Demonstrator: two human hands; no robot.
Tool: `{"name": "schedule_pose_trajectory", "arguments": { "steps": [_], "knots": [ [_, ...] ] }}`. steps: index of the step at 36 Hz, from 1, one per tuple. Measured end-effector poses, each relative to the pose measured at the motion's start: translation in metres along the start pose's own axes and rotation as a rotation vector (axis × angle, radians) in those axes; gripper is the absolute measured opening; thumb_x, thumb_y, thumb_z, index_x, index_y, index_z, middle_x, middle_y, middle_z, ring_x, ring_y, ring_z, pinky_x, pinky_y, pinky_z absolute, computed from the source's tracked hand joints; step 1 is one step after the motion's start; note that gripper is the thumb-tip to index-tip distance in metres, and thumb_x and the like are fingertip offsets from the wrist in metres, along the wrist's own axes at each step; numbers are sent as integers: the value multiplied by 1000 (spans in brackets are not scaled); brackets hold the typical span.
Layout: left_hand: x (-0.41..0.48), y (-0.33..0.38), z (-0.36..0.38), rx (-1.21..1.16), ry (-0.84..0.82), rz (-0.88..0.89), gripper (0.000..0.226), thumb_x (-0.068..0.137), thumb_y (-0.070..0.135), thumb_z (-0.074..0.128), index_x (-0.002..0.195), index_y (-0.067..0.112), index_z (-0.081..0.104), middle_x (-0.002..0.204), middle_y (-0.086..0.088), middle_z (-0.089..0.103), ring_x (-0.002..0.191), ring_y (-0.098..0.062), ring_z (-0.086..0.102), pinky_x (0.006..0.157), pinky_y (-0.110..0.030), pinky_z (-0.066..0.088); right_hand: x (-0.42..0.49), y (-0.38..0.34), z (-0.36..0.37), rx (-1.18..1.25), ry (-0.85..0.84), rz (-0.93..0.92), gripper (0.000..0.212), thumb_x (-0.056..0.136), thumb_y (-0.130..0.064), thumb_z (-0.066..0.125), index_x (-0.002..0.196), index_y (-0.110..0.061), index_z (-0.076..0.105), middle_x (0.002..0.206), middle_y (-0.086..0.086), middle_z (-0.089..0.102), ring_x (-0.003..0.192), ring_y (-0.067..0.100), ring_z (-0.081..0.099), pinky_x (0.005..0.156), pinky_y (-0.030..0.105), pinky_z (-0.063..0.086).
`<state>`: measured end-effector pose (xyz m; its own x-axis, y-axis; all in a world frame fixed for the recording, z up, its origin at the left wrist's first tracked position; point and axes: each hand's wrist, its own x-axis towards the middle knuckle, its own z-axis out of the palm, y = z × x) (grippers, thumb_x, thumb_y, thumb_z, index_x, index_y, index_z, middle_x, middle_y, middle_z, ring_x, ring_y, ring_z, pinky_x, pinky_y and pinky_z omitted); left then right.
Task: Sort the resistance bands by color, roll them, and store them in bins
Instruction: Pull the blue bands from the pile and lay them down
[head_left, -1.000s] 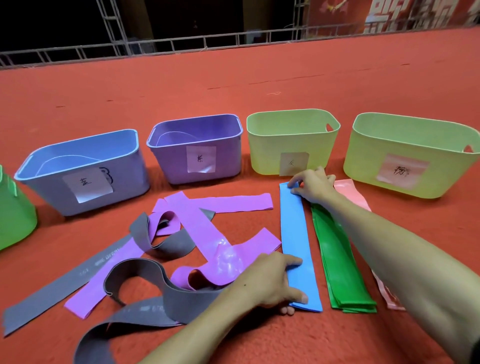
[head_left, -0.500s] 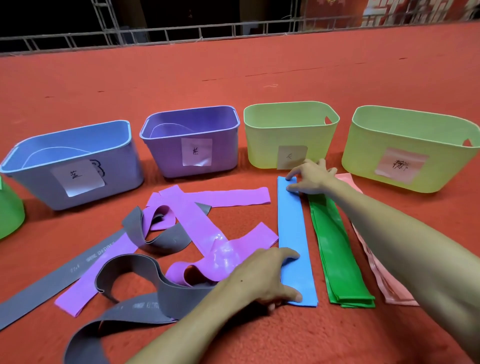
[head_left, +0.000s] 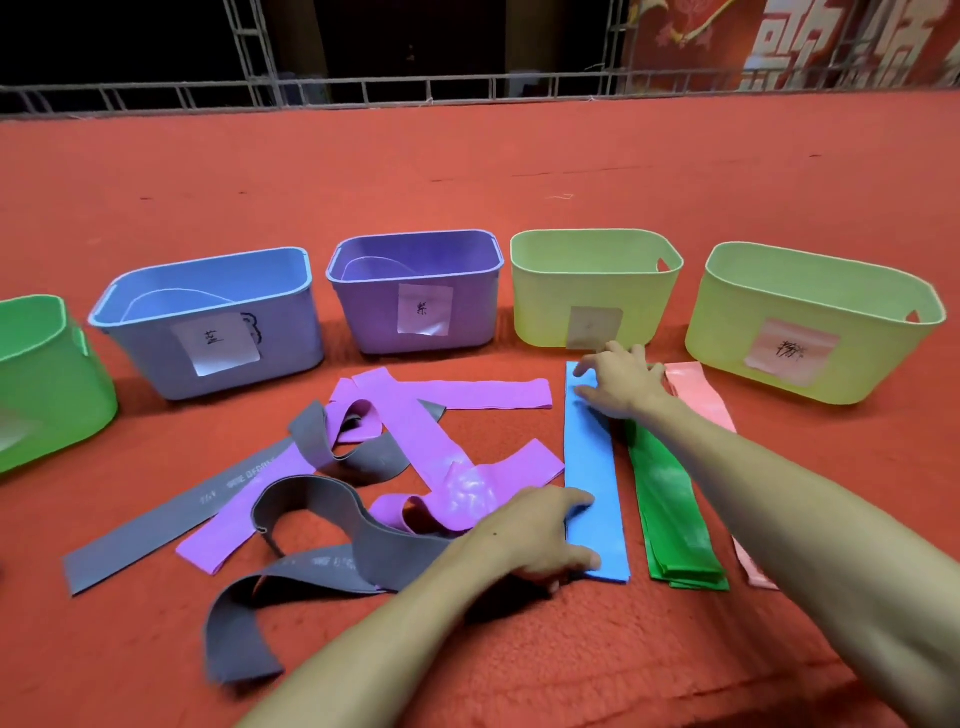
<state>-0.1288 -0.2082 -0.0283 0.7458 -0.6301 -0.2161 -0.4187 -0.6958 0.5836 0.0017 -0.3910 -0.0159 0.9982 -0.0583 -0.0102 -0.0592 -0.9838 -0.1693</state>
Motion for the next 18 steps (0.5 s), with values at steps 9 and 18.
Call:
{"name": "schedule_pose_trajectory", "arguments": {
  "steps": [9,18],
  "knots": [
    [-41,-1,-32,172,292,38,28,89,24,63,115,13,65,99,-6,71,95,-23,63,85,-26,38,-72,-40,-8,263,-162,-192,14,82,-25,70,93,-18,74,96,4,73,85,15,63,73,23,44],
    [-69,-33,-69,366,248,-81,30,92,27,58,119,17,65,123,-9,61,116,-26,54,97,-32,41,-93,-53,12,100,-236,-83,2,65,-51,62,67,-51,62,91,-7,67,106,28,59,94,48,46]
  ]
}}
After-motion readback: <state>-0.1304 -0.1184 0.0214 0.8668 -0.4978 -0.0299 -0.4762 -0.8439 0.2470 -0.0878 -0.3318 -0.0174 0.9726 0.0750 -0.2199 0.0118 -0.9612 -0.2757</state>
